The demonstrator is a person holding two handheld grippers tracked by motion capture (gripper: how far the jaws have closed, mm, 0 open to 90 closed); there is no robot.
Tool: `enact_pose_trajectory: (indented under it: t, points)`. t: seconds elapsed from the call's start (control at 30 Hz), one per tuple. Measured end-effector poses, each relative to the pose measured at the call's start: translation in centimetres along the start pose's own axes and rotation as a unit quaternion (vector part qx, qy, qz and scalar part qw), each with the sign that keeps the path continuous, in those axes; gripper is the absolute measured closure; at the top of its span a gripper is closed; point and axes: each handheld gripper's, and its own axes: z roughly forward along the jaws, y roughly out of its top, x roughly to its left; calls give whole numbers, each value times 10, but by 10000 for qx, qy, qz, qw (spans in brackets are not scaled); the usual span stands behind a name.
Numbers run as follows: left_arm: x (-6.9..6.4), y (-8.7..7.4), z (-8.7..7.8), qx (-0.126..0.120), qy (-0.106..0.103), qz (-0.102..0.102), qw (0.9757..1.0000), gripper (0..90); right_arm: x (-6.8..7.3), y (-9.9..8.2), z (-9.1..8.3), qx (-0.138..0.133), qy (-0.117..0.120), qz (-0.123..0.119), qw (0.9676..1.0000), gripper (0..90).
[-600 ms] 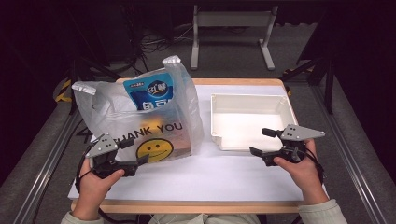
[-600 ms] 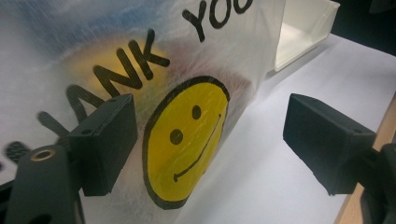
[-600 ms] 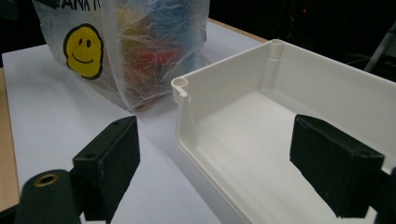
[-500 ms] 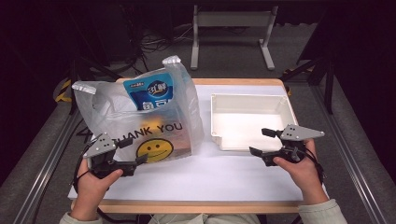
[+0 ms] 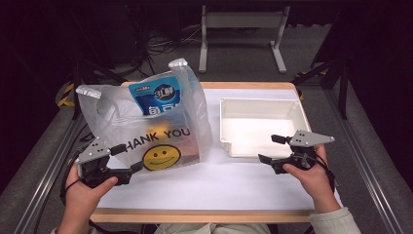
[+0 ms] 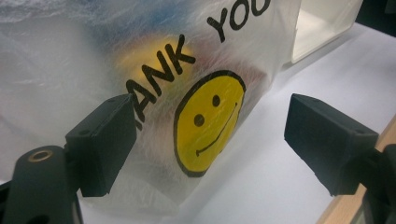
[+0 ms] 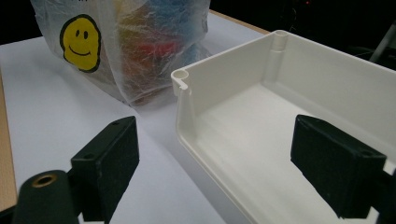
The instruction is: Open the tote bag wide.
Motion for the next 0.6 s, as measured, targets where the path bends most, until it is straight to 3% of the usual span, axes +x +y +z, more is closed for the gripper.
enact_pose_trajectory:
  t: [0.23,0.6]
  points:
    - [4,2,-8,219,280,-13,9994,162,0,0,1,-15,108,80,9999,163]
    - [21,3,-40,-135,715,-367,9967,144,0,-2,4,52,120,63,9999,160]
